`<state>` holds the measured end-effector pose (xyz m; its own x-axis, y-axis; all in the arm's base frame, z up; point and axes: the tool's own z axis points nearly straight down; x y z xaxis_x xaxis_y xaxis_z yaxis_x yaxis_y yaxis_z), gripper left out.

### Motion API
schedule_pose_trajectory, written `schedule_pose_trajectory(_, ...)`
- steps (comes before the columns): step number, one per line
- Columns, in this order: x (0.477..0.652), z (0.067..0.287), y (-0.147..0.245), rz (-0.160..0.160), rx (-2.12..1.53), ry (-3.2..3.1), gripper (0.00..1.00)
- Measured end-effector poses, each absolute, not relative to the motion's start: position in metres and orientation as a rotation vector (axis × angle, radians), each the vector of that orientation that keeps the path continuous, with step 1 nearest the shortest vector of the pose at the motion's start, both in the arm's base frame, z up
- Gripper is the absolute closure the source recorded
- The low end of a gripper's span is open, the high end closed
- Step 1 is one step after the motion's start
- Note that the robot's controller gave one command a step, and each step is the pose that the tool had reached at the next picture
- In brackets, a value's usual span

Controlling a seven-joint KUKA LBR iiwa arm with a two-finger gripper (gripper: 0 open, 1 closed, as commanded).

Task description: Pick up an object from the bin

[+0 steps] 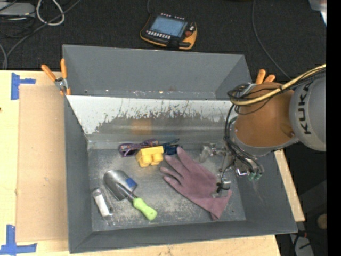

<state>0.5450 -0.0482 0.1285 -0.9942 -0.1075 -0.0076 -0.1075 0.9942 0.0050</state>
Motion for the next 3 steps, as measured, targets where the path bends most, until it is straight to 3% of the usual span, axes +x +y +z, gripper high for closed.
schedule_pose_trajectory(1,0.492,0.098,-0.039,0.005,0.257,3.155,0.00)
schedule_pose_trajectory(2,0.599,0.069,-0.010,0.009,0.166,3.129,0.00)
schedule_pose_trajectory(3,0.491,0.069,-0.036,0.004,0.406,3.140,1.00)
